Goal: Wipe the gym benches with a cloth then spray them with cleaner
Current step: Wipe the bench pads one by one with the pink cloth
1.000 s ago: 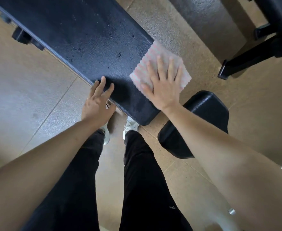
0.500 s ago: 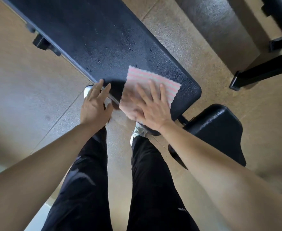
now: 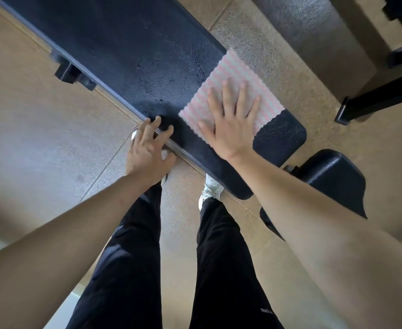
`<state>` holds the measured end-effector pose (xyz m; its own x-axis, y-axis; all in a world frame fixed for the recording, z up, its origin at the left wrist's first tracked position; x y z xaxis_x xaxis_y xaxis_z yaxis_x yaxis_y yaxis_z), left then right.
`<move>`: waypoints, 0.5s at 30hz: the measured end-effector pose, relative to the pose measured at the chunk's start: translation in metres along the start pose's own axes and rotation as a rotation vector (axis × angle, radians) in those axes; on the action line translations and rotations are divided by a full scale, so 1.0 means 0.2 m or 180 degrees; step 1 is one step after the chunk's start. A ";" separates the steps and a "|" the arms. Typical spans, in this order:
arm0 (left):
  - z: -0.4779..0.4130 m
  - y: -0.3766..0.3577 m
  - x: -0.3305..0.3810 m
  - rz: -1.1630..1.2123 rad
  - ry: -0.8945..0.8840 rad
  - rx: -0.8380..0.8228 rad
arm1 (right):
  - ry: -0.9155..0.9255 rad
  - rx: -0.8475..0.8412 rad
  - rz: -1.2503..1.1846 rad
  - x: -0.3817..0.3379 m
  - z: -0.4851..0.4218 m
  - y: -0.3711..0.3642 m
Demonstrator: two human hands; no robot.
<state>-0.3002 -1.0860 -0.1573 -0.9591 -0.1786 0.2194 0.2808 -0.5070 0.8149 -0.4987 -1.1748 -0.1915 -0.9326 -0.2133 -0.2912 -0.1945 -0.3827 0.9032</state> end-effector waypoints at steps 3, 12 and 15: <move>-0.01 0.06 -0.05 0.0319 -0.0120 0.0056 | 0.0298 -0.0202 0.0007 -0.20 0.08 -0.09; -0.24 0.29 -0.36 0.0793 0.0329 0.0342 | 0.1221 -0.0511 0.0279 -0.37 0.00 -0.13; -0.35 0.35 -0.41 0.0517 0.0286 0.0434 | 0.1004 -0.0436 0.0452 -0.30 -0.20 -0.05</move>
<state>-0.1997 -1.1654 -0.1561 -0.8930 -0.3261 0.3100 0.4183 -0.3480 0.8390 -0.4276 -1.1941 -0.1961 -0.8036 -0.5314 -0.2682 -0.0073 -0.4416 0.8972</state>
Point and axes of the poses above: each hand's wrist, its own z-axis away from the middle knuckle, its own y-axis out of the back of the hand, x = y × z, the point moved 6 cm from there along -z, towards the middle knuckle, and after that the axes turned 12 degrees about -z, right-handed, at the moved point
